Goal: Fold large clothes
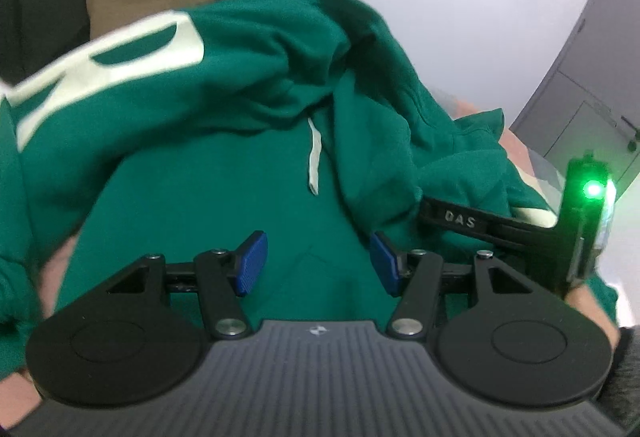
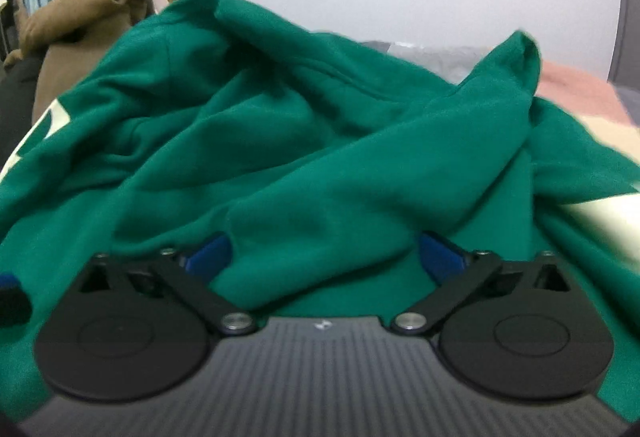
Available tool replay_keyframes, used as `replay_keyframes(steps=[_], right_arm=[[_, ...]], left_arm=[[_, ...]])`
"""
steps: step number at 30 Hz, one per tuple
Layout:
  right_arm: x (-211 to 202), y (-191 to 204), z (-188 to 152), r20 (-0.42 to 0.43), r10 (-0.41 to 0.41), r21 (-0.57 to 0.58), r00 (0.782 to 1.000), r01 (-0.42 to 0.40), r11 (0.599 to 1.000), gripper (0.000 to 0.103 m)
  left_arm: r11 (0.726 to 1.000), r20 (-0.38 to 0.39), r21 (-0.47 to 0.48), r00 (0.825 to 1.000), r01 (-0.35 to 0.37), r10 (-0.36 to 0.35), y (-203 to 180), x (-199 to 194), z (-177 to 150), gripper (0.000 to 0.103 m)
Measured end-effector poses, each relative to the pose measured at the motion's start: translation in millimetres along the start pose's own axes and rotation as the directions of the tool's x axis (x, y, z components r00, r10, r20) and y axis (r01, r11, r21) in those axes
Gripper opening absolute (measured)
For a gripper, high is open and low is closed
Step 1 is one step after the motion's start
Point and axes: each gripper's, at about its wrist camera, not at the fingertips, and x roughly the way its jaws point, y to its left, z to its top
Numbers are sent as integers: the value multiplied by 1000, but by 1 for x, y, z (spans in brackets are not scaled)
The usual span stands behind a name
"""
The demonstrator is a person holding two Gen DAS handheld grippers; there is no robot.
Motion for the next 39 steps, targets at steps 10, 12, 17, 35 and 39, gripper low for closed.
replay_keyframes(steps=[10, 12, 17, 35, 39], right_arm=[[5, -4, 7, -32, 103, 4, 994, -103, 995, 64], [4, 1, 15, -51, 106, -22, 993, -108, 994, 30], [-2, -3, 66, -52, 80, -55, 995, -82, 995, 18], [124, -47, 335, 302, -228, -82, 926, 263, 961, 17], [175, -63, 337, 264, -297, -46, 918, 320, 946, 18]], left_arm=[[998, -2, -66, 1000, -2, 2, 10, 3, 0, 63], [998, -2, -68, 1000, -4, 4, 10, 1, -1, 63], [997, 1, -70, 1000, -15, 15, 12, 0, 0, 63], [995, 74, -82, 996, 59, -52, 15, 47, 3, 63], [998, 98, -56, 995, 42, -36, 14, 59, -2, 63]])
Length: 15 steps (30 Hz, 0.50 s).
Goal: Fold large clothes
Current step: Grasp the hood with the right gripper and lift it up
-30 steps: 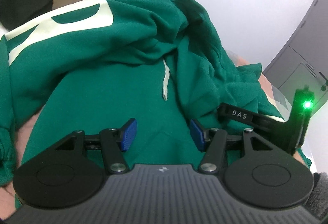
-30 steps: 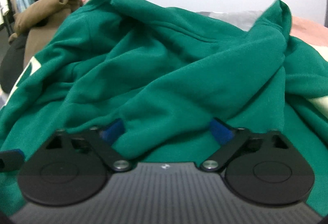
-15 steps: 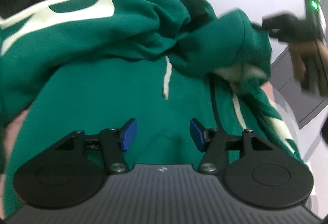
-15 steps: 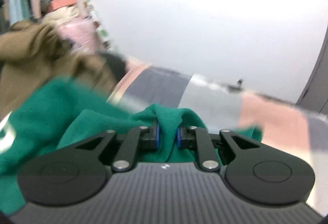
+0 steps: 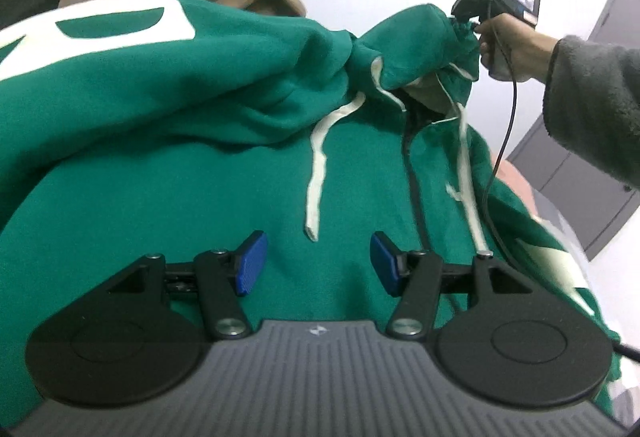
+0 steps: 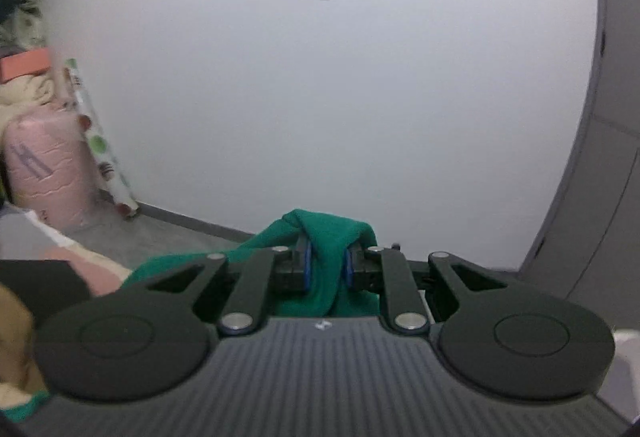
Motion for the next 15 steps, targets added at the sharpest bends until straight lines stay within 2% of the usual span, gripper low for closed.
replay_keyframes(steps=[4, 7, 8, 9, 10, 15], right_arm=[[35, -5, -30, -65, -2, 35, 998, 5, 999, 19], [43, -8, -45, -86, 23, 64, 996, -17, 998, 25], [42, -10, -49, -82, 33, 67, 996, -28, 997, 34], [39, -9, -51, -76, 30, 67, 997, -25, 997, 47], [35, -9, -53, -73, 29, 70, 997, -24, 997, 51], [0, -15, -60, -89, 109, 109, 990, -100, 989, 53]], left_arm=[[998, 18, -61, 1000, 14, -13, 10, 7, 2, 63], [997, 24, -73, 999, 23, -21, 14, 11, 2, 63], [997, 25, -72, 999, 23, -22, 14, 11, 2, 63], [997, 25, -70, 999, 22, -21, 13, 10, 2, 63], [997, 25, -68, 999, 21, -20, 12, 10, 2, 63], [997, 20, -75, 1000, 13, -11, 12, 2, 4, 63]])
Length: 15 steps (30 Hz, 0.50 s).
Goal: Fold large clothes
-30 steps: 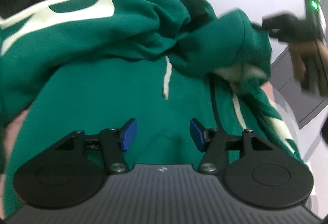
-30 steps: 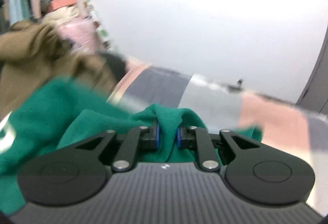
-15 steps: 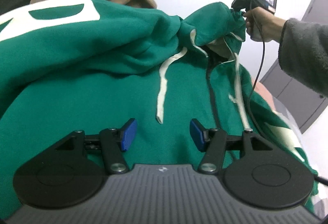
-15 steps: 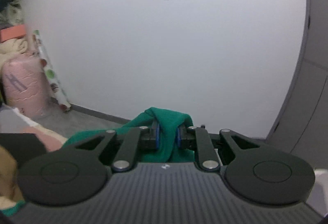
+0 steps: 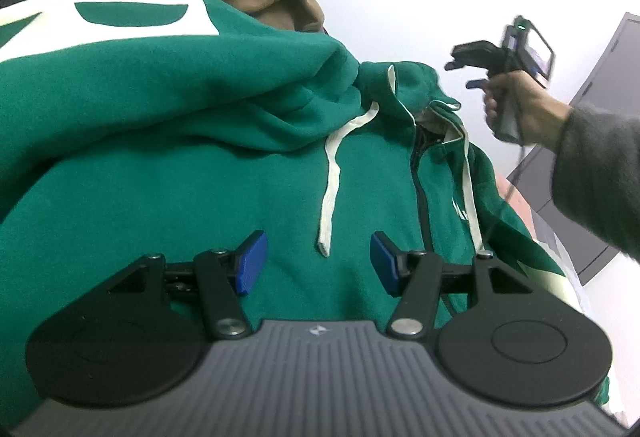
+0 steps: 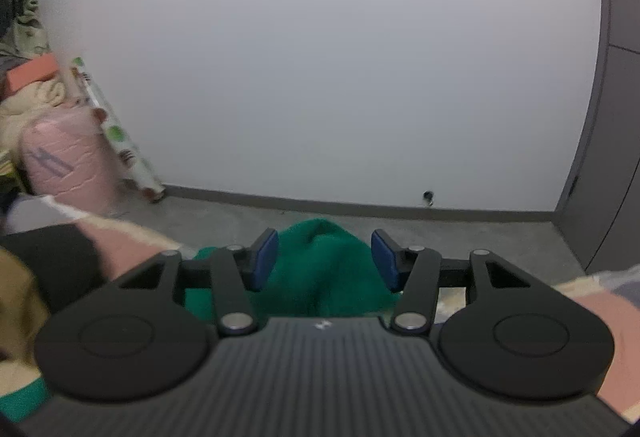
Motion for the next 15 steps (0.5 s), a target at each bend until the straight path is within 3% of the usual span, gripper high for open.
replay_keyframes(steps=[8, 15], right_arm=[[-84, -3, -31, -58, 50, 0, 997, -50, 999, 53], [-170, -17, -74, -87, 39, -30, 995, -42, 999, 53]], left_arm=[[1000, 10, -17, 1000, 8, -8, 2, -31, 6, 63], [999, 10, 0, 999, 33, -33, -1, -57, 5, 63]])
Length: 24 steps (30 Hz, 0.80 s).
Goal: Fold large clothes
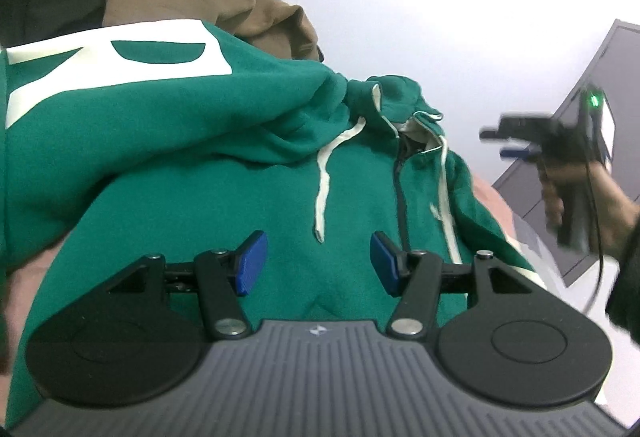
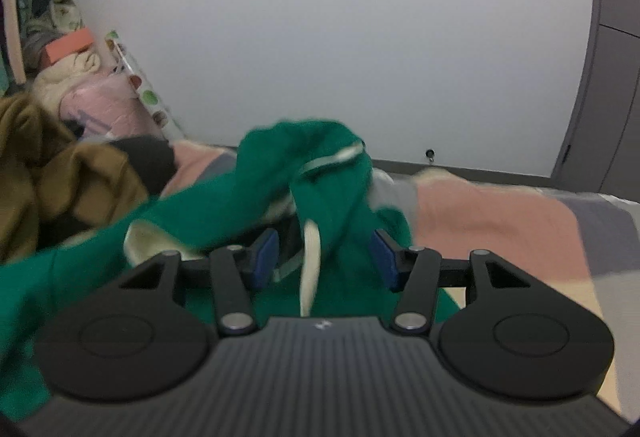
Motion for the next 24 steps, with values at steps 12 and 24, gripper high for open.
replay_keyframes(steps=[12, 24], right_arm=[[-122, -12, -90, -18, 39, 35, 999, -38, 999, 53], [-194, -96, -178, -76, -36, 191, 996, 50, 980, 53]], left_arm=[[999, -8, 37, 1000, 1, -1, -10, -21, -11, 63], [986, 12, -93, 990, -140, 142, 30, -40, 5, 63]])
